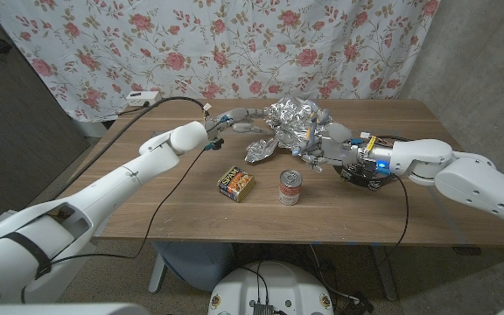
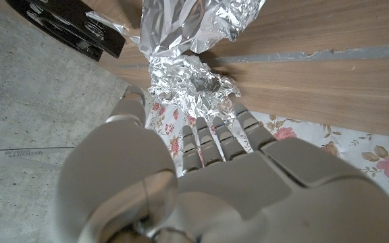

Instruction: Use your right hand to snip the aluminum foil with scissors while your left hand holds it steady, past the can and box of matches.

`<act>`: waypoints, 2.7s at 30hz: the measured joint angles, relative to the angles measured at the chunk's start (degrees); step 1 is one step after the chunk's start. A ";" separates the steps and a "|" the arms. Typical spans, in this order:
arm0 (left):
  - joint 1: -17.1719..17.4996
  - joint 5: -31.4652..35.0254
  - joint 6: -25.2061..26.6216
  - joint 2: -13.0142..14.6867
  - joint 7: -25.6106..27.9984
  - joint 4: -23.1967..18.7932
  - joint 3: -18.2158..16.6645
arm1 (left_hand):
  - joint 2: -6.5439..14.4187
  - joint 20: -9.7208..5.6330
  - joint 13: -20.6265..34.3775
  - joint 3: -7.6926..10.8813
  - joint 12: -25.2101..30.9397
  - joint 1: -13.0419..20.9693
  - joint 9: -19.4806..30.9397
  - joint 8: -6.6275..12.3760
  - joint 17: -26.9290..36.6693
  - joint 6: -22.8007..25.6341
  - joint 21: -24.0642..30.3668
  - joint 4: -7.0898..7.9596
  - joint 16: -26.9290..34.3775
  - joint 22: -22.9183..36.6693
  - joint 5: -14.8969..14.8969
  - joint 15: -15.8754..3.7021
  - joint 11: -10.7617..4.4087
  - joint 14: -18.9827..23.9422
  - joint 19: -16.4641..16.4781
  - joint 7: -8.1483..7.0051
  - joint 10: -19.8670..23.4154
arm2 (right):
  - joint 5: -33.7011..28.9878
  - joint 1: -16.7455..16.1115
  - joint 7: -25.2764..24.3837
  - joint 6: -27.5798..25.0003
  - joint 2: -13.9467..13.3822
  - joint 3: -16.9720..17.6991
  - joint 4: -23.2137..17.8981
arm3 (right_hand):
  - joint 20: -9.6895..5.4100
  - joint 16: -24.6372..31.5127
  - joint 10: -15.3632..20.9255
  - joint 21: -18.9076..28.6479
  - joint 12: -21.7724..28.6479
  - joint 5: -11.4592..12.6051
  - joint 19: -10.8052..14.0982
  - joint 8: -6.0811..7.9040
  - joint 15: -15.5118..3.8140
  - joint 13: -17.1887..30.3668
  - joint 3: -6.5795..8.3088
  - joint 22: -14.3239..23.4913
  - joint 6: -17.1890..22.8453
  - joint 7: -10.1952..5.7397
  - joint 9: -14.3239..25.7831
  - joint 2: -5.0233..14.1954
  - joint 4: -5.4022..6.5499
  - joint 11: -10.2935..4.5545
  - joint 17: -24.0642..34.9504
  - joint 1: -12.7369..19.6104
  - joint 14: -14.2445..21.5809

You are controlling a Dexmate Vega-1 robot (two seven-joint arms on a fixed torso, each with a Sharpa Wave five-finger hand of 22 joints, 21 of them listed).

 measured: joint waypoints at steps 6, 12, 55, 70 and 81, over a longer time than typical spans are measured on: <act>-0.64 1.87 0.01 -0.57 0.21 0.49 0.86 | 0.00 0.43 -0.38 -0.26 -0.28 0.00 0.00 0.00 0.00 -0.89 -0.02 0.26 -0.21 0.00 -0.23 0.71 0.30 -1.53 -0.80 0.11 -1.74 | -0.07 0.37 0.11 -0.15 0.12 -0.18 0.16 | 0.00 0.00 -0.01 0.00 0.01 0.00 0.00 0.00 0.00 -0.26 0.00 -0.27 0.00 0.00 0.00 0.22 0.00 -0.01 0.00 0.22 0.00; -1.28 3.54 0.06 -1.24 0.51 1.19 1.72 | 0.00 0.43 -0.72 -0.50 -0.28 0.00 0.00 0.00 0.01 -1.50 -0.34 0.50 -0.20 0.01 -0.23 0.80 0.31 -2.43 -1.42 0.10 -2.32 | -0.09 0.46 0.18 -0.16 0.13 -0.22 0.25 | 0.00 0.00 -0.09 0.00 0.42 0.00 0.00 0.00 0.00 -0.23 0.00 -0.27 0.00 0.00 0.01 0.21 0.00 -0.09 0.16 0.23 0.00; -4.94 8.26 -1.73 -5.32 0.24 7.80 6.28 | -0.01 1.04 -2.14 -0.97 0.68 -0.01 0.00 0.32 0.01 -0.45 -0.54 0.96 -0.18 0.02 -0.22 1.30 0.32 -4.59 -3.06 0.10 -2.31 | 0.03 -0.07 -0.30 0.20 -0.07 0.15 -0.11 | 0.01 -0.62 -0.04 0.48 1.53 -0.01 0.00 0.46 -0.29 -1.27 -0.72 -0.63 0.00 0.00 -0.11 0.82 0.72 -0.38 0.12 0.69 0.28; -5.84 10.18 -1.65 -6.54 0.89 9.58 7.80 | -0.02 1.15 -2.67 -1.13 0.68 -0.02 -0.01 0.32 0.01 -0.14 -0.53 1.13 -0.18 0.02 -0.22 0.99 0.32 -4.89 -3.36 -0.20 -2.31 | 0.00 -0.02 0.08 0.40 0.00 0.15 0.02 | 0.01 -0.83 -0.06 0.48 1.91 -0.01 0.00 0.63 -0.29 -1.32 -0.72 -0.80 0.00 0.00 0.16 0.97 0.72 -0.37 0.16 0.54 0.28; -6.72 10.41 -1.94 -7.54 0.56 11.41 8.59 | -0.02 1.44 -2.94 -1.13 1.28 -0.02 -0.01 0.32 -0.27 -0.14 -0.52 1.12 0.05 0.02 -0.22 1.10 0.32 -4.99 -3.65 -0.20 -2.30 | 0.00 0.12 0.26 0.41 0.05 0.08 0.34 | 0.01 -0.83 -0.24 0.48 2.09 -0.01 0.00 0.63 -0.29 -1.32 -0.72 -0.79 0.00 0.00 0.15 1.18 0.72 -0.36 0.12 0.77 0.27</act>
